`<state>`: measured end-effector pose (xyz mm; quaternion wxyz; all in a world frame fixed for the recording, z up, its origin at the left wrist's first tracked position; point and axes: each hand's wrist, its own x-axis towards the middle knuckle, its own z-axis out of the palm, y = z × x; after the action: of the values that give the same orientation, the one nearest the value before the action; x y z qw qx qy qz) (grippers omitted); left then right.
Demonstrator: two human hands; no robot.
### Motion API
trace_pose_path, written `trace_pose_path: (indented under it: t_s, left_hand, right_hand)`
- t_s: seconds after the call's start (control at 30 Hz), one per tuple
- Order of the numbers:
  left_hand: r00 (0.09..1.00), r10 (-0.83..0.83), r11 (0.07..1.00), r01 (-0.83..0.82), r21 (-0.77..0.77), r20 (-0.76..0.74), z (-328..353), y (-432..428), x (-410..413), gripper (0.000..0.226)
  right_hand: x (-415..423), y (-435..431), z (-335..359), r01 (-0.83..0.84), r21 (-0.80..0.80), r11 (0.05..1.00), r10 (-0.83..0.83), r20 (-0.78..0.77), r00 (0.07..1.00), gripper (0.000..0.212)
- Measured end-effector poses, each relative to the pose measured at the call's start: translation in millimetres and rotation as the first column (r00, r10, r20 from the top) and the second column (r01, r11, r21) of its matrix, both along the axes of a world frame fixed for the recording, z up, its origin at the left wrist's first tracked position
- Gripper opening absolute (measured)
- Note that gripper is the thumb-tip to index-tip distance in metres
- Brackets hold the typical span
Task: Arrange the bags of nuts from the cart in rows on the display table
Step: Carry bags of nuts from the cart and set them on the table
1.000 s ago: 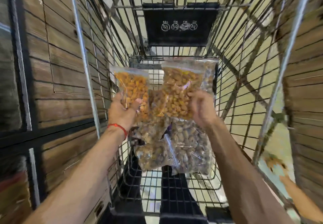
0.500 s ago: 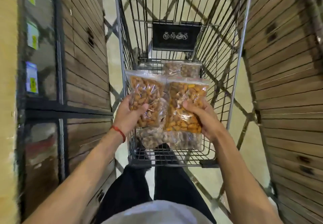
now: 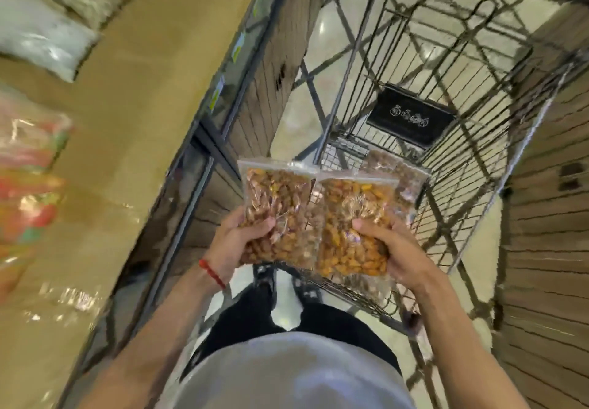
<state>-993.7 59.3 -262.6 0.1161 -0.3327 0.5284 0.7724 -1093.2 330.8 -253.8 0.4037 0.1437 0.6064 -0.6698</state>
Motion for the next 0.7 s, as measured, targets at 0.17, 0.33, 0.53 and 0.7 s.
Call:
trace_pose_path:
  t_s: [0.17,0.33,0.53,0.7]
  left_hand:
    - [0.958,0.287,0.957,-0.287,0.044,0.002,14.4,17.1,62.8,0.05]
    - [0.9,0.433,0.901,-0.43,0.065,-0.043,23.1,29.2,135.8,0.039]
    - [0.778,0.625,0.781,-0.62,0.075,-0.073,25.2,36.3,226.5,0.062]
    - [0.63,0.773,0.632,-0.775,-0.005,-0.072,32.2,26.2,305.3,0.066]
  right_hand:
    - [-1.9,-12.9,8.6,-0.328,0.024,0.945,0.328,-0.046,0.943,0.096]
    - [5.3,-44.3,6.1,-0.509,-0.01,0.861,0.509,-0.015,0.861,0.104]
    - [58.9,-111.2,19.2,-0.686,-0.044,0.726,0.686,-0.034,0.727,0.105]
    - [132.6,-169.1,32.7,-0.801,-0.022,0.598,0.798,-0.071,0.598,0.104]
